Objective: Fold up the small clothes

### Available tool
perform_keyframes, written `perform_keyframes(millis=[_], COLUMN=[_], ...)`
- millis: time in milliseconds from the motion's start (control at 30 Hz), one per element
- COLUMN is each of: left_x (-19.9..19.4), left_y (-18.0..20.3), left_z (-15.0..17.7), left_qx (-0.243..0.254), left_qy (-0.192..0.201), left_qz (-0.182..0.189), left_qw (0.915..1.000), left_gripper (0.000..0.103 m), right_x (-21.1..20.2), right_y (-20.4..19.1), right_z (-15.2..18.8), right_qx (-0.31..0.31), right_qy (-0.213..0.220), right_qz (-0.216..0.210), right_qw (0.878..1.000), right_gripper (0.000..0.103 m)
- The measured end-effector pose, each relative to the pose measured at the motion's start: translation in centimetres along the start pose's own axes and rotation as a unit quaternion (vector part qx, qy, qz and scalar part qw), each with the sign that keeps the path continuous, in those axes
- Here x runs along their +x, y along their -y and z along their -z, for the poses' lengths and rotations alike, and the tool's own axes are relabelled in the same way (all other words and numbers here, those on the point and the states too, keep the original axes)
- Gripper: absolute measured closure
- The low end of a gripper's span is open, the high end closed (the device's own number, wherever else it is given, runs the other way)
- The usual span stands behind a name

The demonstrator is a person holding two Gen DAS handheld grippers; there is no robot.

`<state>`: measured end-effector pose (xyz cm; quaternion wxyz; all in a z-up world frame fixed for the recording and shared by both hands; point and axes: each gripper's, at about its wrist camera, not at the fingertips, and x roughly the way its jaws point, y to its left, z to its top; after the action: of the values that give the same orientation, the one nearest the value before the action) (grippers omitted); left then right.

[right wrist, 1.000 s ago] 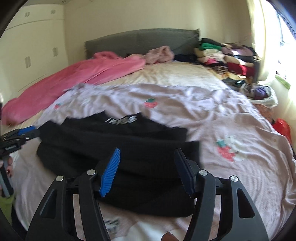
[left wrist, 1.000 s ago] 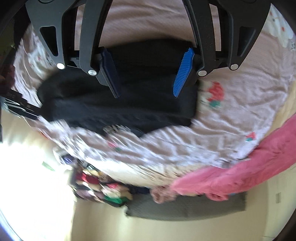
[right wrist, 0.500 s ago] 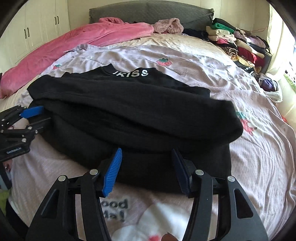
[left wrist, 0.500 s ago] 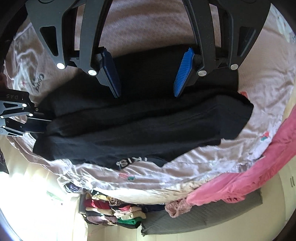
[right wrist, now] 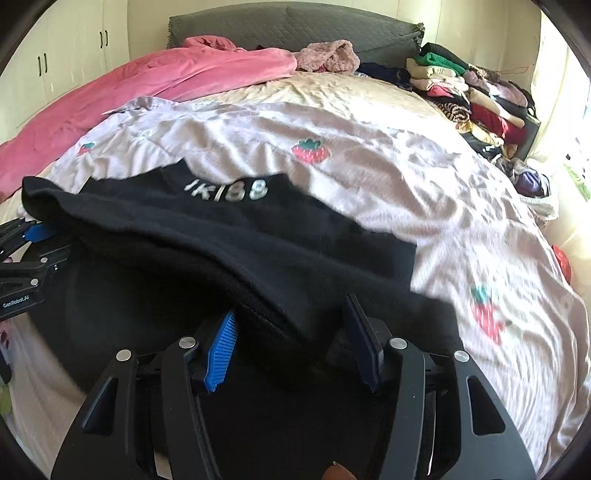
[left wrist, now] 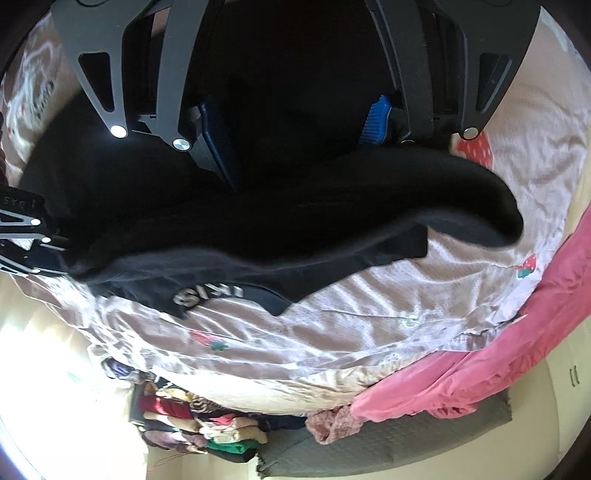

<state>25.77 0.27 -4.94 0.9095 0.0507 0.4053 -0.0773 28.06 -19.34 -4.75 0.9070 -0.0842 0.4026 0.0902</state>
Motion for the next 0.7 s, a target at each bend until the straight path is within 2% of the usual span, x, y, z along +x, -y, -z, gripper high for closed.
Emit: perform_keyframes(millis=[233, 300, 433, 567, 700], left_x=[0.4, 0.0, 0.0, 0.8, 2.2], left_y=[-4.0, -5.0, -7.5, -9.1, -9.8], left_z=[-2.2, -2.3, -2.3, -2.1, -1.6], left_qx=[-0.054, -0.067, -0.097, -0.115, -0.131], left_qy=[0.011, 0.019, 0.016, -0.003, -0.025], left_qz=[-0.021, -0.03, -0.038, -0.024, -0.009], left_qw=[0.9982, 0.9971, 0.9944, 0.9931, 0.9911], left_gripper=[0.049, 0.047, 0.046, 0.043, 0.042], right_x=[-0.2, -1.0, -2.2, -2.5, -0.9], right_y=[2.6, 3.8, 6.6, 9.3, 10.5], right_z=[-3.6, -4.1, -3.6, -1.6, 0.1], right_qx=[0.036, 0.047, 0.082, 0.114, 0.124], right_qy=[0.041, 0.061, 0.071, 0.062, 0.029], right_qz=[0.023, 0.032, 0.026, 0.022, 0.021], right_qw=[0.998, 0.996, 0.994, 0.991, 0.992], right_gripper=[0.049, 0.048, 0.047, 0.041, 0.04])
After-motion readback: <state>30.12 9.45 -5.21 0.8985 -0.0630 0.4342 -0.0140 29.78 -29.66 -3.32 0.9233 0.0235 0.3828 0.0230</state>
